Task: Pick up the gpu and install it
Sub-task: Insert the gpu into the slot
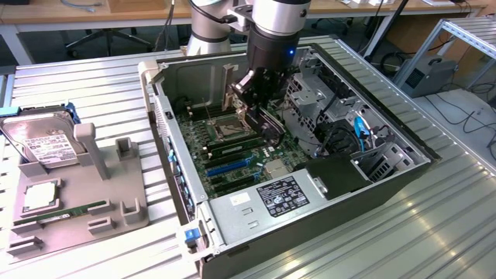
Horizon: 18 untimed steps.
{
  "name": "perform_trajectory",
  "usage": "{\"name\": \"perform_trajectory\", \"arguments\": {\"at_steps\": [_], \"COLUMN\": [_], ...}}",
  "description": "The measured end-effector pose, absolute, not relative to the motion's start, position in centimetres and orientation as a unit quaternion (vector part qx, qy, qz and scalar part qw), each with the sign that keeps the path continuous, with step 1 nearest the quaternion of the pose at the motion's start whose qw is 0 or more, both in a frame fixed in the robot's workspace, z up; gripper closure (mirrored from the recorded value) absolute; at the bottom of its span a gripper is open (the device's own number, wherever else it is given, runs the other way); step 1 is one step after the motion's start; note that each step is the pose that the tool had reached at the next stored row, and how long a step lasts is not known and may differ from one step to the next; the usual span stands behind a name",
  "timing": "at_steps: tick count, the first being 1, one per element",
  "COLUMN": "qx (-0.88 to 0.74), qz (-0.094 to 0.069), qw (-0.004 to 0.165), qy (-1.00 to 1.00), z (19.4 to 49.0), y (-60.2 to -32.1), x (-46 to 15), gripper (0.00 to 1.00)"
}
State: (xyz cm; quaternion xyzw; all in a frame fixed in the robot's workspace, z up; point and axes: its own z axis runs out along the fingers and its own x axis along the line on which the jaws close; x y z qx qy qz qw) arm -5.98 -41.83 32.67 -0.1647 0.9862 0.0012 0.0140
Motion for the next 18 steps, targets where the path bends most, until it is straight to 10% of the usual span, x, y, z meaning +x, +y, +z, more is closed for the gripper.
{"name": "perform_trajectory", "arguments": {"at_steps": [18], "qx": [-0.214], "qz": [0.002], "qw": [0.014], "qy": [0.977], "z": [32.67], "y": [-41.83], "x": [-5.96], "gripper": [0.73]}}
